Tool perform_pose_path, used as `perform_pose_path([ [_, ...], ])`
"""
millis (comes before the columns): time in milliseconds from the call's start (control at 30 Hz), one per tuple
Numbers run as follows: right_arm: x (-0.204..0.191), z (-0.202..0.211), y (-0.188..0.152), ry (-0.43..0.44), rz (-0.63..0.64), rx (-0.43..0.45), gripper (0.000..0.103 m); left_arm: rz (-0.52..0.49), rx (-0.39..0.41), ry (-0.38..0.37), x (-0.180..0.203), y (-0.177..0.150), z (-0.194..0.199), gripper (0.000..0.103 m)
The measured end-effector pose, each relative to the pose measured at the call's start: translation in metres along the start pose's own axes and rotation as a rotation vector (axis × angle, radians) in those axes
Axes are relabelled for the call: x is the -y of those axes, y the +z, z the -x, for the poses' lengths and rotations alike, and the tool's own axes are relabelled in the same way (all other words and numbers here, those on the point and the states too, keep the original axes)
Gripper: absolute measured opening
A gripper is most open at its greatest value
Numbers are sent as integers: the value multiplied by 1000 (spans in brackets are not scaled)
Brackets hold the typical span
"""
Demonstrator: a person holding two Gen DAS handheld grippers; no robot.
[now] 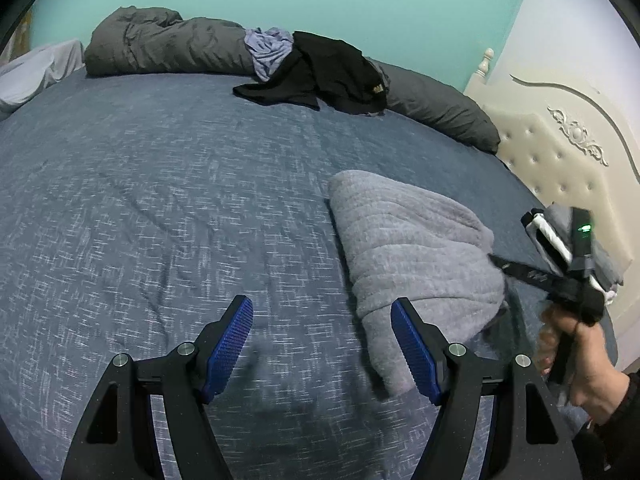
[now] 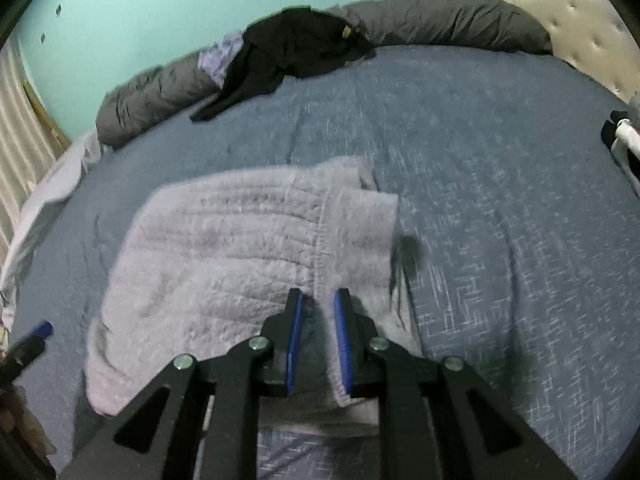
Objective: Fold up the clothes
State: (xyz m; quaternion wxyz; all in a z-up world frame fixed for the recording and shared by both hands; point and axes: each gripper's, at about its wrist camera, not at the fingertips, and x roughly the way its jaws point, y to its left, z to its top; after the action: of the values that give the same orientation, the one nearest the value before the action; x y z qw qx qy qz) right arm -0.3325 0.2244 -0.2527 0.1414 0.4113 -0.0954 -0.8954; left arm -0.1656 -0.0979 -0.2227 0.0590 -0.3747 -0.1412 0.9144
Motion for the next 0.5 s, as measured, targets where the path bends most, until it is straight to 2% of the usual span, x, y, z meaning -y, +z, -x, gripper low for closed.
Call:
perform_pose_path([
  [133, 11, 52, -8, 47, -123, 79, 18, 10, 15, 8, -7, 2, 8, 75],
  [267, 10, 64, -39, 87, -194, 12, 18, 12, 39, 16, -11, 3, 19, 75],
  [333, 4, 60, -54, 110, -207, -32, 26, 18, 50, 24, -14, 2, 25, 75],
  [367, 1, 58, -61, 121, -214, -53, 40, 21, 54, 27, -16, 2, 27, 75],
  [400, -2, 56, -69, 132, -220, -75, 47, 26, 58, 30, -18, 1, 30, 75],
  [500, -19, 39, -81, 166, -245, -128, 47, 37, 67, 40, -26, -3, 40, 75],
])
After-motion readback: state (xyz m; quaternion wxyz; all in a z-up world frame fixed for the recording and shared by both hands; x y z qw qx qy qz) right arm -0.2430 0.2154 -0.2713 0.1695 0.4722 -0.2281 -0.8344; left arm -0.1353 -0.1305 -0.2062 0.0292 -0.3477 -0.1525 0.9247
